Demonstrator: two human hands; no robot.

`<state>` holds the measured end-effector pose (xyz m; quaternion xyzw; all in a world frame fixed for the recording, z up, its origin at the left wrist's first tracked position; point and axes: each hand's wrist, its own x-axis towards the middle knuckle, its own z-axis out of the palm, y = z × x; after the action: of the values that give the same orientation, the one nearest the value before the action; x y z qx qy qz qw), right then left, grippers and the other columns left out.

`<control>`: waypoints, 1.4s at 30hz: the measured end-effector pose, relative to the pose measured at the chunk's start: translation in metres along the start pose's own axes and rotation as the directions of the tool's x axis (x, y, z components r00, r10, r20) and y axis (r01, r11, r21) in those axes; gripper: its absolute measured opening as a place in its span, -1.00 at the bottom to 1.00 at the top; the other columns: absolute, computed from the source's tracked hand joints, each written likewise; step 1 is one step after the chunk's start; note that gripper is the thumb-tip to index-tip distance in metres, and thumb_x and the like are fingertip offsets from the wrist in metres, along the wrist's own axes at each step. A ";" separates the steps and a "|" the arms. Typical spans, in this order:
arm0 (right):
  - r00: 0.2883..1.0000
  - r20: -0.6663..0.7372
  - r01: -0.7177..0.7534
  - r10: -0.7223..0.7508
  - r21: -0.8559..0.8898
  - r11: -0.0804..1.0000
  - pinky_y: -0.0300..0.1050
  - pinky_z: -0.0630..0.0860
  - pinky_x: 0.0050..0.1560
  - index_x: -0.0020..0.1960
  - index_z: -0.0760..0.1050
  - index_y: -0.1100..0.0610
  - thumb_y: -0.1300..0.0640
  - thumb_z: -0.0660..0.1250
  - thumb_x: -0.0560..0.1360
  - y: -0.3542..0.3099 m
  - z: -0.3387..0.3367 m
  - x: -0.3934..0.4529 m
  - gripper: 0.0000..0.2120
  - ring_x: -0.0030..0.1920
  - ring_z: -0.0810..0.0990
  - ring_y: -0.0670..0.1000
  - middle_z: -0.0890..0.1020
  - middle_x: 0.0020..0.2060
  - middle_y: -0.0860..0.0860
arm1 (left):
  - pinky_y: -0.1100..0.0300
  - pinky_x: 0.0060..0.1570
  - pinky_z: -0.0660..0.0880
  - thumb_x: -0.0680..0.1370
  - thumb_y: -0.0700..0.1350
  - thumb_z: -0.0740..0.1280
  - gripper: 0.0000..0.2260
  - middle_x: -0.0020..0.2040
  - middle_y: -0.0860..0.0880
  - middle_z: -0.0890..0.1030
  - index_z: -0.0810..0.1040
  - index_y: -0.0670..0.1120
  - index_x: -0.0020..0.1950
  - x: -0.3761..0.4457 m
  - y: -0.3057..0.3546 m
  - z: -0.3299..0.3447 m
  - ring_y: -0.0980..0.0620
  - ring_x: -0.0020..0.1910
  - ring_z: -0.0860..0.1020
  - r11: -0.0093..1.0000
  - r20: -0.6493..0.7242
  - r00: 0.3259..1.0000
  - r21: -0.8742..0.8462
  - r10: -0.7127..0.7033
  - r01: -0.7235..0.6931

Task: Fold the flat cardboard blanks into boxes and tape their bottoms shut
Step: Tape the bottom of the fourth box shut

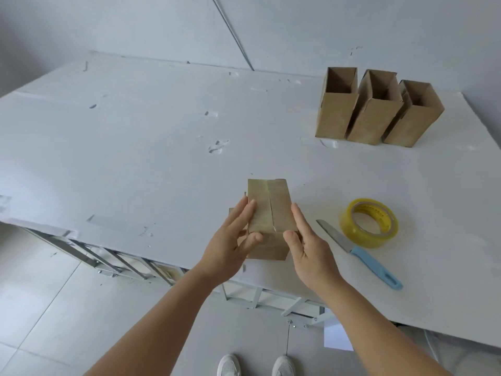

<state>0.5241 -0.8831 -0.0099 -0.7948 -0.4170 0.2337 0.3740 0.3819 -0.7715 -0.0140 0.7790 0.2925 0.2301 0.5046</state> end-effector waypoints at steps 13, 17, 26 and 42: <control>0.976 -0.215 -0.048 0.045 -0.009 0.999 -0.23 0.39 0.02 0.51 0.13 0.01 -0.11 0.48 0.35 -0.020 0.013 0.010 -0.14 0.16 0.53 -0.01 0.55 0.19 -0.05 | 0.51 -0.07 0.41 0.56 -0.26 0.32 -0.74 -0.06 0.22 0.63 0.63 0.03 0.16 -0.009 0.019 0.025 0.37 -0.11 0.55 0.973 -0.438 0.878 -0.202 -0.191 0.111; 0.982 -0.190 -0.035 0.010 -0.129 0.991 -0.11 0.45 0.04 0.52 0.13 0.08 -0.09 0.43 0.42 -0.016 0.015 0.019 -0.21 0.08 0.55 0.07 0.60 0.13 0.05 | 0.45 -0.09 0.43 0.55 -0.21 0.33 -0.69 -0.04 0.14 0.64 0.57 0.06 0.26 -0.004 0.016 0.022 0.17 -0.14 0.56 0.985 -0.396 0.903 -0.025 -0.166 0.170; 0.979 -0.202 -0.037 -0.007 -0.211 0.977 -0.05 0.45 0.06 0.48 0.15 0.15 -0.02 0.46 0.41 -0.002 0.026 0.018 -0.22 0.22 0.48 0.11 0.44 0.29 0.06 | 0.19 -0.29 0.23 0.65 -0.10 0.06 -0.81 -0.18 0.04 0.51 0.43 -0.08 0.14 0.004 0.013 0.032 -0.01 -0.21 0.43 0.921 -0.306 0.942 0.310 -0.138 0.236; 0.975 -0.056 -0.219 0.214 -0.086 0.972 -0.14 0.37 -0.02 0.47 0.21 0.06 -0.17 0.21 0.52 -0.020 -0.010 0.047 -0.40 0.07 0.52 0.01 0.54 0.14 0.00 | 0.08 -0.15 0.40 0.58 0.30 -0.13 -0.39 -0.33 -0.07 0.45 0.35 -0.13 -0.36 0.041 0.040 -0.015 -0.07 -0.25 0.48 0.762 0.064 0.905 0.567 -0.421 0.315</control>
<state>0.5469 -0.8403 0.0097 -0.8571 -0.3293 0.2350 0.3189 0.4106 -0.7459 0.0316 0.8344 0.4445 -0.0407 0.3232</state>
